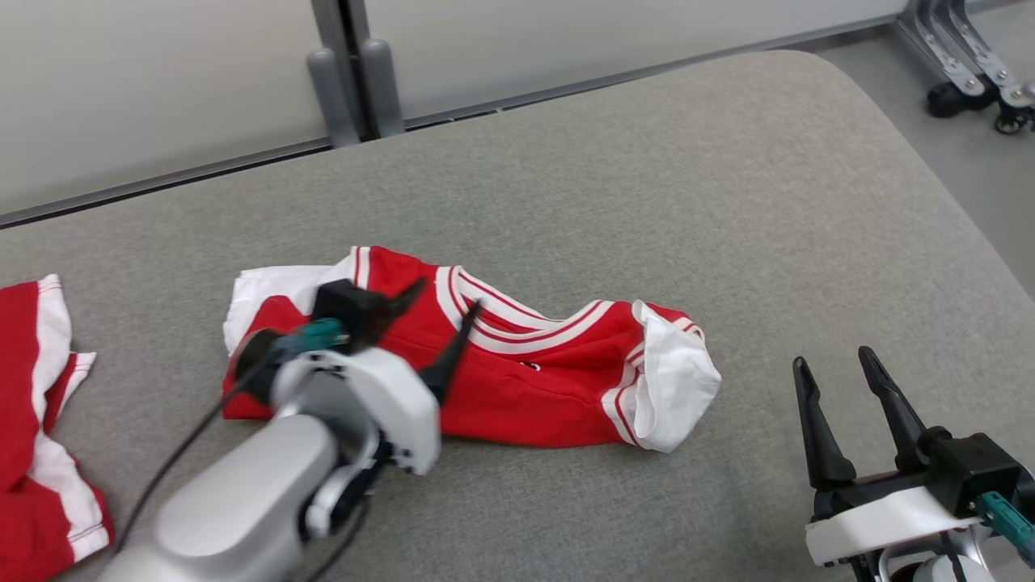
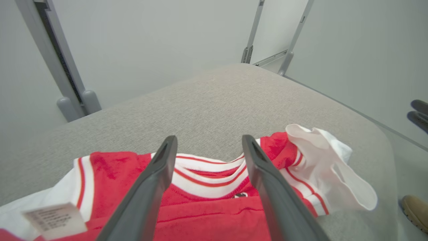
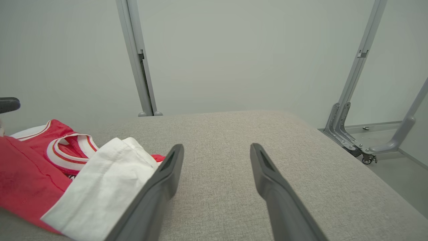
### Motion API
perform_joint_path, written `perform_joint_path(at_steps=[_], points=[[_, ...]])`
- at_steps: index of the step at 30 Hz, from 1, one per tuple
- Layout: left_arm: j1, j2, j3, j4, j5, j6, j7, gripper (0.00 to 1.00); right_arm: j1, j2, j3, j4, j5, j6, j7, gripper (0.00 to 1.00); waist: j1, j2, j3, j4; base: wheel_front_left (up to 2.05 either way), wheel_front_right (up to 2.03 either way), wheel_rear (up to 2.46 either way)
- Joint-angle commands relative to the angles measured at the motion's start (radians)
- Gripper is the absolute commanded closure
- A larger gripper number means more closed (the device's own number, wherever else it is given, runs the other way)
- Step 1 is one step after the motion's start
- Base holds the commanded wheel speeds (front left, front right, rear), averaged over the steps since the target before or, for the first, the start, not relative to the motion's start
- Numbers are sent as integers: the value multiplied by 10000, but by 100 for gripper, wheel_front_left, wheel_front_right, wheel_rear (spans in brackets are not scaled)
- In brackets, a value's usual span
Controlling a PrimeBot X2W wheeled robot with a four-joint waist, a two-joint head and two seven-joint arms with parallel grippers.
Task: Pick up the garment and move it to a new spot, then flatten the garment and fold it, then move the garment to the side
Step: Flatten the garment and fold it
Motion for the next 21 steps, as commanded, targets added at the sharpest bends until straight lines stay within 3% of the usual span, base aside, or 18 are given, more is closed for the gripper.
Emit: perform_joint_path(at_steps=[1,6,10,21], points=[[284,515,241,-26,-98,321,137,0,83,-49,20,-29,-78,-2,-49,0,0,0,-210,288,0,0,0],[632,1398,624,349,-467,707,545,0,-26,-49,68,-51,-205,-2,-49,0,0,0,-188,399,0,0,0],[457,1682,851,794,-714,723,836,0,-127,-49,100,-81,-253,-2,-49,0,0,0,-61,405,0,0,0],[-641,1889,1094,2487,-1455,-246,2128,0,-214,-47,293,-59,-168,-2,-49,0,0,0,385,150,0,0,0]])
